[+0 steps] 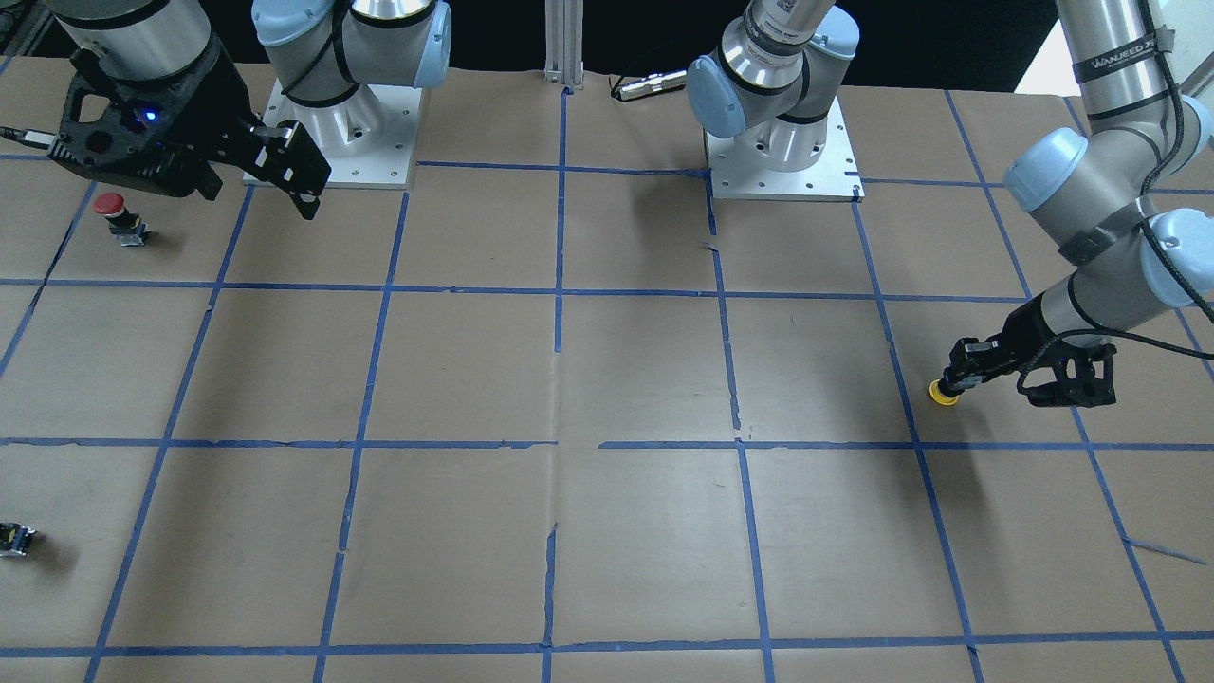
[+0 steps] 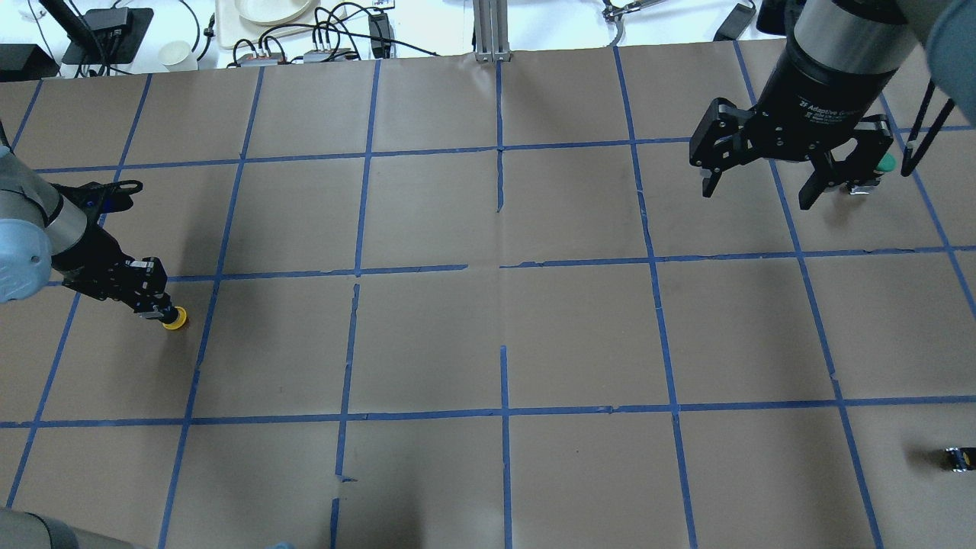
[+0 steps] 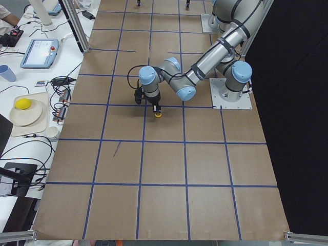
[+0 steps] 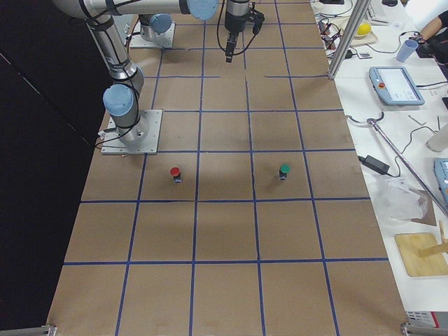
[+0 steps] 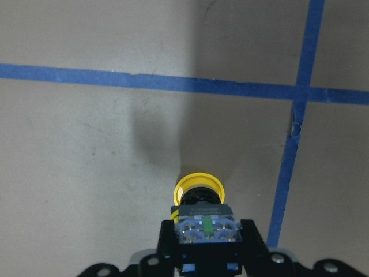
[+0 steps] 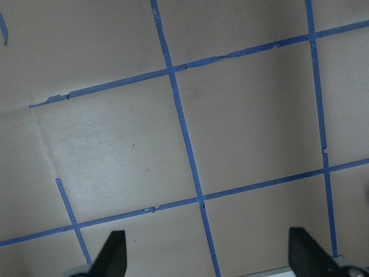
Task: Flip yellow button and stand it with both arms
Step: 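Lift the yellow button with the left gripper toward the center while the right gripper approaches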
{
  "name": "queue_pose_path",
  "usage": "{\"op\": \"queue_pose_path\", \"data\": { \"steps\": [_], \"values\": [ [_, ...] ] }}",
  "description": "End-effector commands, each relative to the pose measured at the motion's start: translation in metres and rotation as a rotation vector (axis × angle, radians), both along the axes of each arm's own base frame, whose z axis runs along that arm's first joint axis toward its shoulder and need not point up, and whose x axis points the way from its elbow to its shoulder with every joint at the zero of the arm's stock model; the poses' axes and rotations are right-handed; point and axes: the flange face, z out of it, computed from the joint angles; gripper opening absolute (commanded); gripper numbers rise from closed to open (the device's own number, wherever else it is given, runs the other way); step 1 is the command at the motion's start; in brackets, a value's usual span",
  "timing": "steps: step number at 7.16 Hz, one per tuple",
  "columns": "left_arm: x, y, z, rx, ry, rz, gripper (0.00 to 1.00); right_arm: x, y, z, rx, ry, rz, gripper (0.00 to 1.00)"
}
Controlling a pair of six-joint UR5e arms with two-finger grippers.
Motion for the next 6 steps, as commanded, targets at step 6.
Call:
{"op": "queue_pose_path", "data": {
  "steps": [6],
  "values": [
    [-0.153, -0.004, 0.059, -0.205, 0.862, 0.087, 0.08, -0.007, -0.048, -0.025, 0.166, -0.387, -0.664, 1.0]
  ]
}}
